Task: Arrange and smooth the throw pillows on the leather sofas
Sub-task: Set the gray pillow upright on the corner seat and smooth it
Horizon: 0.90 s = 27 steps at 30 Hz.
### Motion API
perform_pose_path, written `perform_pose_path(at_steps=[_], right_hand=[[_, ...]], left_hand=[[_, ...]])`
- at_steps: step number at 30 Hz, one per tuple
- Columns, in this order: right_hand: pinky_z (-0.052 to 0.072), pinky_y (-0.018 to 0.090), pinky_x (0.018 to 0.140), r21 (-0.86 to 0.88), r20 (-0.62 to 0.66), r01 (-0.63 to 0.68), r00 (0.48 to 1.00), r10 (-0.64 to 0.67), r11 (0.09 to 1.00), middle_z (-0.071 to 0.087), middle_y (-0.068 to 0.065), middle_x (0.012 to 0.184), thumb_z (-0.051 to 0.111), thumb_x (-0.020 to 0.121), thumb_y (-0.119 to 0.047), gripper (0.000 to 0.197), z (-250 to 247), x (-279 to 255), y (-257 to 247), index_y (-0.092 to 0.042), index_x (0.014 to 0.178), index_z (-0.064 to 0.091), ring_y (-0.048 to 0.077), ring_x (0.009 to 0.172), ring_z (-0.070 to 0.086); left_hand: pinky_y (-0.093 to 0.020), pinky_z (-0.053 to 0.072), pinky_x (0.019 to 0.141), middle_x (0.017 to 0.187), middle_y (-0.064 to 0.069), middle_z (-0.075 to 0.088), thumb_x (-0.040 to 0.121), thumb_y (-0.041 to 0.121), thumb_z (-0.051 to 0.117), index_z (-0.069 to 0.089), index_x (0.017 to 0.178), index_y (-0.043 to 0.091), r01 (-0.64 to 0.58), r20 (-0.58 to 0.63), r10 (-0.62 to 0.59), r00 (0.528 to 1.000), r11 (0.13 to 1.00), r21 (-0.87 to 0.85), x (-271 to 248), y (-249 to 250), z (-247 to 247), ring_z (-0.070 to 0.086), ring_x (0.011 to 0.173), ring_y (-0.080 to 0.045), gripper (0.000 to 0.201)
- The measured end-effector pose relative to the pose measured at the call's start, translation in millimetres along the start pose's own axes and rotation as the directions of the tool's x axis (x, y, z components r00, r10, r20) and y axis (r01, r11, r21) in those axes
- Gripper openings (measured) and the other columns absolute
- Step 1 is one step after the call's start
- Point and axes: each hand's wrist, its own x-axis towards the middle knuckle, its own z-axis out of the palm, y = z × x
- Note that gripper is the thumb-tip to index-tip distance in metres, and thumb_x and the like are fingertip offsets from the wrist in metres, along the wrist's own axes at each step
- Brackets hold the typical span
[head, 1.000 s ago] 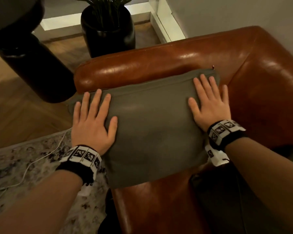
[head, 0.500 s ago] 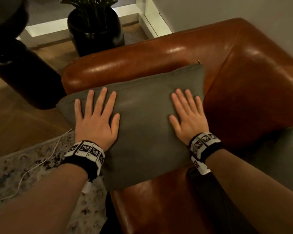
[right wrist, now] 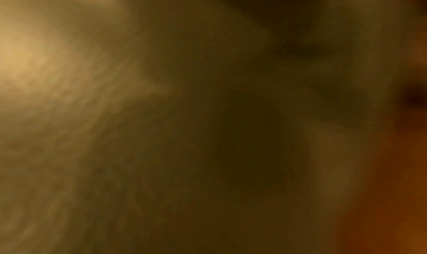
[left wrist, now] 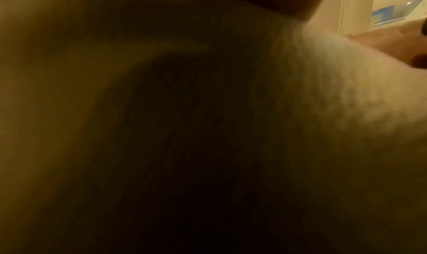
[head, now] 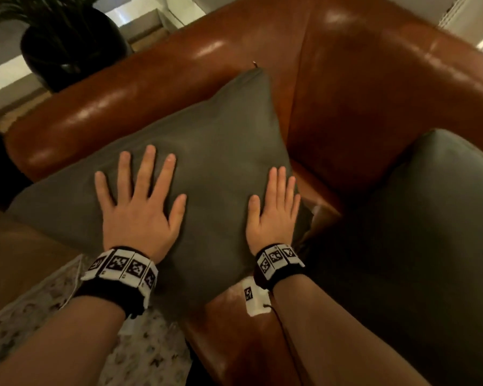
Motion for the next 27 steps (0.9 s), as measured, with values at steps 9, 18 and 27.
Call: perform_pose_path(at_steps=[9,18,27], right_hand=[[0.011,0.050,0.122,0.058,0.071,0.534,0.841,-0.537,0.844,0.010,-0.001,0.164,0.032,0.102,-0.036,0.057,-71,73,-25,-0.023,0.156,0.016,0.025,0.152,0.004],[0.005,0.056,0.120,-0.308,0.413,0.752,0.657,-0.630,0.583,-0.005,-0.009,0.165,0.016,0.101,-0.058,0.061,-79,127,-34,-0.038,0.155,-0.003,0.021,0.152,-0.007],[0.011,0.053,0.121,-0.078,0.158,0.809,0.587,-0.794,0.583,0.019,0.008,0.163,0.040,0.100,-0.033,0.060,-57,39,-78,-0.016,0.155,0.024,0.027,0.151,0.011]], left_hand=[[-0.059,-0.001,0.119,0.166,-0.004,0.007,0.094,0.052,0.036,0.017,0.157,0.028,-0.203,-0.172,0.196,0.965,0.979,-0.025,-2,69,-11,0.001,0.151,-0.036,0.070],[-0.041,-0.022,0.118,0.165,-0.004,-0.012,0.089,0.018,0.043,0.014,0.157,0.017,-0.713,0.254,0.668,0.699,0.680,0.171,-110,66,133,-0.016,0.150,-0.025,0.074],[-0.045,-0.001,0.120,0.160,0.001,0.017,0.091,0.045,0.042,0.019,0.153,0.031,-0.113,-0.260,0.084,0.962,0.989,-0.097,-107,32,78,0.016,0.145,-0.034,0.068]])
